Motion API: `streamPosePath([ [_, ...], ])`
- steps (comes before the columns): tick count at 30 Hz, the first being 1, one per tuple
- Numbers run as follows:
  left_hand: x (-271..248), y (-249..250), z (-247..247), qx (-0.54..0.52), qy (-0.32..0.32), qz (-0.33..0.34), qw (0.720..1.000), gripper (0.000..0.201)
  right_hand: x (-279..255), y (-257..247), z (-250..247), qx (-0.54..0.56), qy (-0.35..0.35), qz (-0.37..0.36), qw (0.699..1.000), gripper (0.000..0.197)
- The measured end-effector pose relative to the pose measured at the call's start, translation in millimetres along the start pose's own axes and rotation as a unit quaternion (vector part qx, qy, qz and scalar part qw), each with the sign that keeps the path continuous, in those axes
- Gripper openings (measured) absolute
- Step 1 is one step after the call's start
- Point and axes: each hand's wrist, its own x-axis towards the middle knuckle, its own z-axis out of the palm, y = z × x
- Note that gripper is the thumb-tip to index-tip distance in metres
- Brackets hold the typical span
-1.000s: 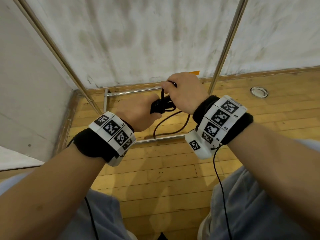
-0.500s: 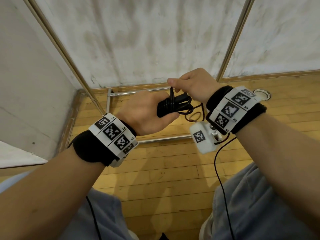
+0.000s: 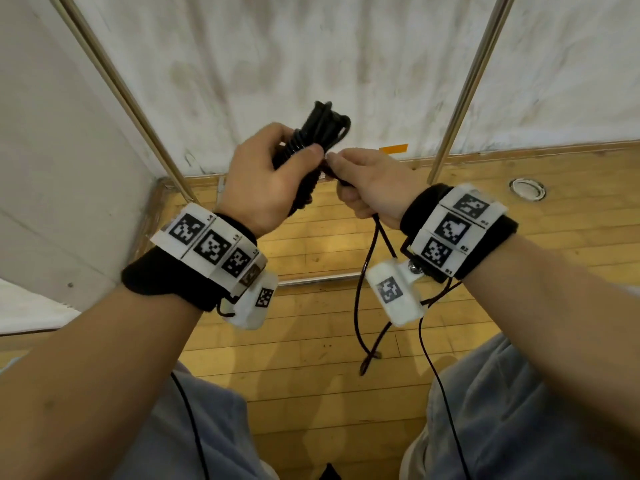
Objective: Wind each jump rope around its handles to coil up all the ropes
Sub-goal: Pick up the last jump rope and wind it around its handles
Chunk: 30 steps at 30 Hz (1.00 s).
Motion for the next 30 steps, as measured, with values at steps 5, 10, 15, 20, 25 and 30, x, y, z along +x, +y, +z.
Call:
streamPosePath([
  [5,6,2,0,-0.061,0.026,-0.021,0.998,0.011,-4,3,18,-0.178,0.073,-0.081,0.978,0.016],
  [10,3,3,4,-0.039,0.002,-0.02,0.999,0.016,-1,9,7,-0.355,0.139,-0.134,0.915,0.019],
  [15,-4,7,13,0.009,-0.058,0.008,0.998,0.022,5,15,3,-0.451,0.178,-0.13,0.865,0.02],
  [20,-3,12,11,0.053,-0.057,0.016,0.997,0.026,6,17,14,-0.2,0.097,-0.048,0.974,0.006],
  [25,5,9,-4,0.082,-0.022,0.017,0.996,0.019,8,22,18,-0.116,0.041,-0.048,0.991,0.019],
  [30,14,-4,-19,0.182,0.033,0.022,0.983,0.024,13,23,19,-0.185,0.081,-0.061,0.978,0.028],
])
